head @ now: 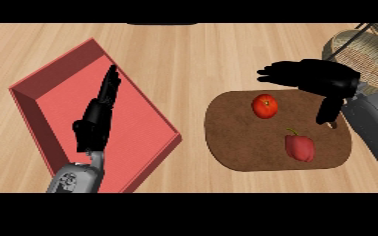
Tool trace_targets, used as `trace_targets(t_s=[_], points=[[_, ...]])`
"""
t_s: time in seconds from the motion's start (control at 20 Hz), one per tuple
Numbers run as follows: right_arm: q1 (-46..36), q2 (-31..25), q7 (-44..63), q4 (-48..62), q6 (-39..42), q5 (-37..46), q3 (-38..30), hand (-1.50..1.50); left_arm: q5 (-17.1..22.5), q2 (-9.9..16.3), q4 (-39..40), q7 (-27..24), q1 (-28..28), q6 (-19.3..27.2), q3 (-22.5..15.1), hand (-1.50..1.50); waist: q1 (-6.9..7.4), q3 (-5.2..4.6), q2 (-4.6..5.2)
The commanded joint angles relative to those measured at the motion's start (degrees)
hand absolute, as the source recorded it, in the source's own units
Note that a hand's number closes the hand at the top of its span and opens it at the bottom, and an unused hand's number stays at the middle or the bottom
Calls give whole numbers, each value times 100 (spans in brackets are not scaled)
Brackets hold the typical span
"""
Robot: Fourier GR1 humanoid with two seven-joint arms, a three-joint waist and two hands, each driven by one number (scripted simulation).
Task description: Pick the tomato from the cutting board and place it in the tiered basket
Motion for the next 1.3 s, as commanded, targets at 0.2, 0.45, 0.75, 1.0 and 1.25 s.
trace_targets(t_s=[0.2,0.45,0.75,1.0,1.25], points=[[-22,407,-250,515,42,398,23,-150,-67,-56,-136,29,60,-110,49,0,24,2,9],[20,766,34,439,152,582,200,-150,-242,-264,-126,370,-216,42,-16,0,-2,2,8],[25,620,-367,756,65,704,-100,-150,-231,-222,-223,108,158,-147,14,0,4,2,3],[10,958,-282,924,-91,977,-65,-150,-244,-225,80,-152,145,-168,200,0,-4,1,4],[-167,1055,-306,1010,181,916,-277,-150,-124,-108,-296,335,-32,-325,375,0,10,1,2]])
